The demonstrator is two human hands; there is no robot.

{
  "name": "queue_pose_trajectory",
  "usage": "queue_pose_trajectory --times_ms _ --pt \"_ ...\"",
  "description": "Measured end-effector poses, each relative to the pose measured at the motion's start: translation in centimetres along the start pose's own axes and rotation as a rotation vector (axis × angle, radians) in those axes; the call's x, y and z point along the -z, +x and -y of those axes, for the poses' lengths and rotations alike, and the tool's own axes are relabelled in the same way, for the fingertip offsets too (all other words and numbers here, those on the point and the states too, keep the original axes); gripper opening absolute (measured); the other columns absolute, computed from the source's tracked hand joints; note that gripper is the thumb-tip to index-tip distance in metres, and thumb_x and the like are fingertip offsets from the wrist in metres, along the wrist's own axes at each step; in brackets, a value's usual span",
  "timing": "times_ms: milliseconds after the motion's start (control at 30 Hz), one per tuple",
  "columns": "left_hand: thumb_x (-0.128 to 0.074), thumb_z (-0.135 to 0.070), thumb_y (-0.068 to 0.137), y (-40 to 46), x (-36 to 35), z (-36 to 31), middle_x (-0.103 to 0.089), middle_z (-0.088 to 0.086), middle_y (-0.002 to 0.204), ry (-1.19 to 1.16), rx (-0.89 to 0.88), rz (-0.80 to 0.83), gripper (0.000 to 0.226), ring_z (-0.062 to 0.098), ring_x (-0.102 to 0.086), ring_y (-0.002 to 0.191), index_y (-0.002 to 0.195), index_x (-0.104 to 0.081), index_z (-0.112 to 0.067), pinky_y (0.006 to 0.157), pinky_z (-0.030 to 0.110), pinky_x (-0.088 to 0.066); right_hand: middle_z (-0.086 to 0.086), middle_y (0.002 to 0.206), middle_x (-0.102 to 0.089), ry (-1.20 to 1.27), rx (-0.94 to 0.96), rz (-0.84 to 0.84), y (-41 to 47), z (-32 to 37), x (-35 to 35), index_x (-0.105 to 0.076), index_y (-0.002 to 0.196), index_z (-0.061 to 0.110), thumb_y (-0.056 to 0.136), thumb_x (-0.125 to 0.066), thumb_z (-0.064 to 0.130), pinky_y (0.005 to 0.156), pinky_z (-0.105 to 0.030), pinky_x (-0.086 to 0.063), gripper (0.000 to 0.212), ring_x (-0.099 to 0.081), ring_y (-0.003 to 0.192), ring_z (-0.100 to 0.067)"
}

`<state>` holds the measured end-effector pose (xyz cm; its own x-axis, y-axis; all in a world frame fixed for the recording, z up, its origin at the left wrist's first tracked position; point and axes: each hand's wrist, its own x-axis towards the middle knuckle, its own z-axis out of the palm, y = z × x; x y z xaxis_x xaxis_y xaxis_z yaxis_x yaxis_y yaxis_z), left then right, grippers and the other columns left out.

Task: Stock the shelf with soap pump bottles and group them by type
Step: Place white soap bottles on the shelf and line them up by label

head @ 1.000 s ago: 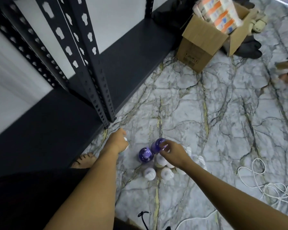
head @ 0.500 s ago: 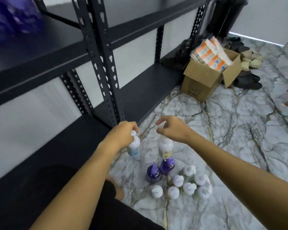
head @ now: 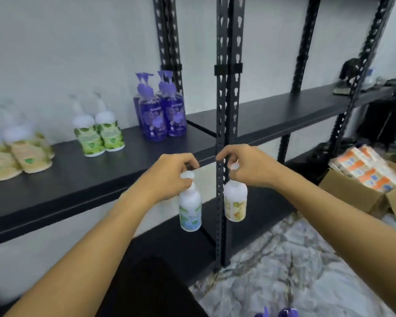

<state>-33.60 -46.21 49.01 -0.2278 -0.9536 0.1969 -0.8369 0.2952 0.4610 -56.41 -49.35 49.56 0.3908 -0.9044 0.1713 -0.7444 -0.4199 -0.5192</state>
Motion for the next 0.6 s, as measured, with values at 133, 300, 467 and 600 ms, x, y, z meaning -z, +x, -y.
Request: queue_pose_trajectory --times_ms 133,300,467,600 --pt "-0.067 -0.017 0.085 -2.8 6.3 0.4 -0.063 -0.007 0.083 0.008 0.026 -0.146 0.031 0.007 -0.058 0.073 0.111 -0.063 -0.033 0.062 0.020 -0.041 0.004 0.084 -0.065 0.008 0.159 -0.026 2.6 6.3 2.0 -0.063 0.115 0.030 0.082 -0.063 0.009 0.061 -0.019 -0.045 0.040 -0.060 0.070 -0.006" --pt "-0.068 -0.019 0.086 -6.8 12.9 1.2 -0.063 -0.007 0.086 -0.005 0.094 -0.304 0.030 0.006 -0.058 0.074 0.108 -0.061 -0.039 0.063 0.017 -0.040 0.002 0.074 -0.068 0.041 0.325 -0.045 5.3 13.7 2.7 -0.066 0.111 0.027 0.079 -0.063 0.008 0.055 -0.011 -0.044 0.037 -0.056 0.057 0.002" --pt "-0.069 -0.019 0.083 -11.4 18.5 2.8 -0.064 -0.005 0.089 0.038 0.183 -0.433 0.035 0.007 -0.061 0.072 0.110 -0.061 -0.040 0.058 0.018 -0.045 0.004 0.078 -0.071 0.117 0.454 -0.057 7.2 20.6 2.1 -0.067 0.108 0.029 0.077 -0.062 0.007 0.065 -0.024 -0.051 0.038 -0.057 0.059 0.000" --pt "-0.071 -0.021 0.083 -14.8 21.8 4.5 -0.064 -0.004 0.092 0.079 0.256 -0.537 0.037 0.011 -0.061 0.077 0.112 -0.061 -0.040 0.063 0.022 -0.044 0.007 0.080 -0.071 0.150 0.529 -0.067 8.6 25.4 0.9 -0.067 0.107 0.032 0.078 -0.061 0.009 0.061 -0.018 -0.050 0.037 -0.060 0.066 -0.002"
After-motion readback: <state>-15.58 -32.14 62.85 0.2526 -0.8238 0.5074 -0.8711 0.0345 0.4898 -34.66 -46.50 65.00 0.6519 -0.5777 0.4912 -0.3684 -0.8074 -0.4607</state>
